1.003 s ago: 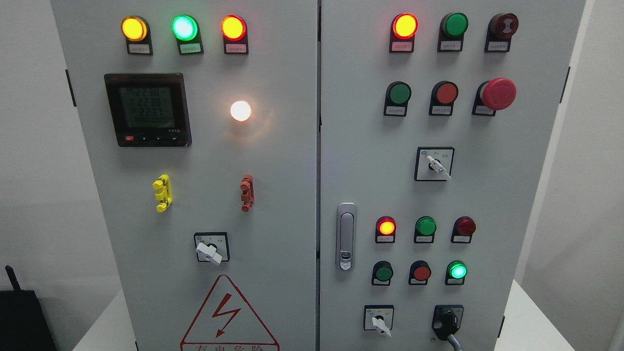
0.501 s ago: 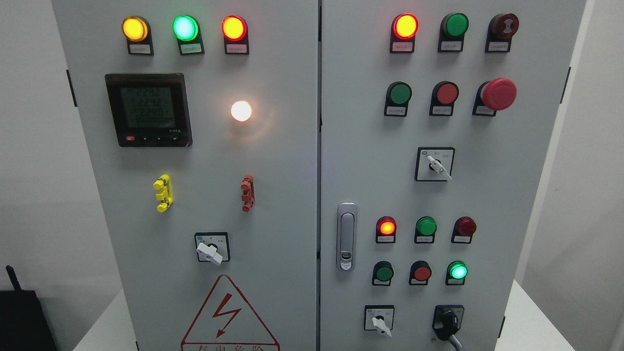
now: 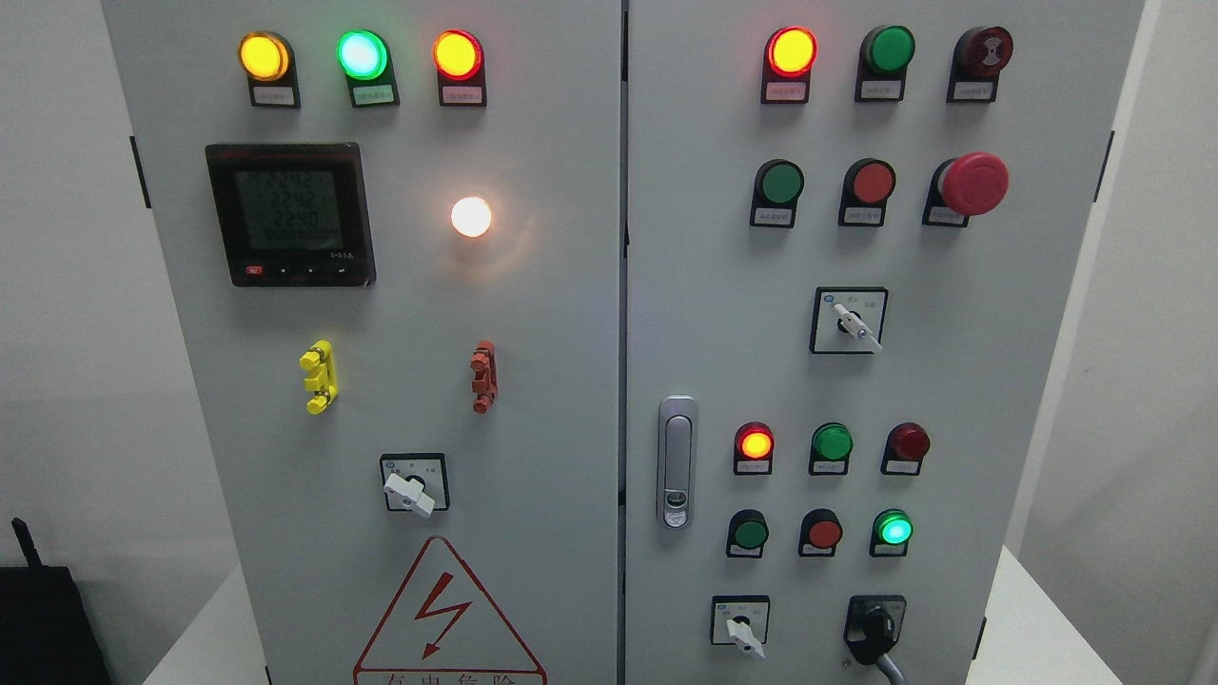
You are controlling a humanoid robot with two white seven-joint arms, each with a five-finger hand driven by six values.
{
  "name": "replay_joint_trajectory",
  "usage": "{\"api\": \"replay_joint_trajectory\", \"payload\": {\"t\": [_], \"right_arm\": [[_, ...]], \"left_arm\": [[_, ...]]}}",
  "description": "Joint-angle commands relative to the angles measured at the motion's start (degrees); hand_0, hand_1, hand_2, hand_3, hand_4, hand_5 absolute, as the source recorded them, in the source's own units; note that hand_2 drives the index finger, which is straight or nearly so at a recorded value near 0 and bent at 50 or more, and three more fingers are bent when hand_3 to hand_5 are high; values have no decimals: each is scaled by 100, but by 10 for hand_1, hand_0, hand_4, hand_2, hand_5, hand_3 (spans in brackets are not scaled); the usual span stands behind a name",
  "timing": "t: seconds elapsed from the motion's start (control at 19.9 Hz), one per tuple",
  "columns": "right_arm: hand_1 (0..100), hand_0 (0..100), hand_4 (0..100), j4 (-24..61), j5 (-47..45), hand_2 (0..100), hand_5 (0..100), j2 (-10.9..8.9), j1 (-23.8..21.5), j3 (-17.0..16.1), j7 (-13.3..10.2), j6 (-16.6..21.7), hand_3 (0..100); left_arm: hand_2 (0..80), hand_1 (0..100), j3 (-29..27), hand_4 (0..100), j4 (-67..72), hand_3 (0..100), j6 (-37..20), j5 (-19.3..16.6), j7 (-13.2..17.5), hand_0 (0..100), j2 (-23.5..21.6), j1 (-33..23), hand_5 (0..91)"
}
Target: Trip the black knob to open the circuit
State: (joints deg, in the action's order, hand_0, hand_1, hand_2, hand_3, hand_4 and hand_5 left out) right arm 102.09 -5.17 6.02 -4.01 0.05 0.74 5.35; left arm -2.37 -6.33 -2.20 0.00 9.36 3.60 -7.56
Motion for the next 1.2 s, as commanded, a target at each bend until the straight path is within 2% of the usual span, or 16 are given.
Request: {"api": "replay_joint_trajectory", "payload": {"t": [0.0,1.15], "right_arm": [[0,0,1000,-23,-2,0,1000,-13,-3,-66,13,-8,1000],[0,0,1000,-14,-10,0,1000,-66,5,-242,49,-8,1000]], "left_arm": [[0,389,0,0,0,0,-9,-132,5,120,0,0,0],[0,389,0,0,0,0,-9,-132,5,120,0,0,0]]}}
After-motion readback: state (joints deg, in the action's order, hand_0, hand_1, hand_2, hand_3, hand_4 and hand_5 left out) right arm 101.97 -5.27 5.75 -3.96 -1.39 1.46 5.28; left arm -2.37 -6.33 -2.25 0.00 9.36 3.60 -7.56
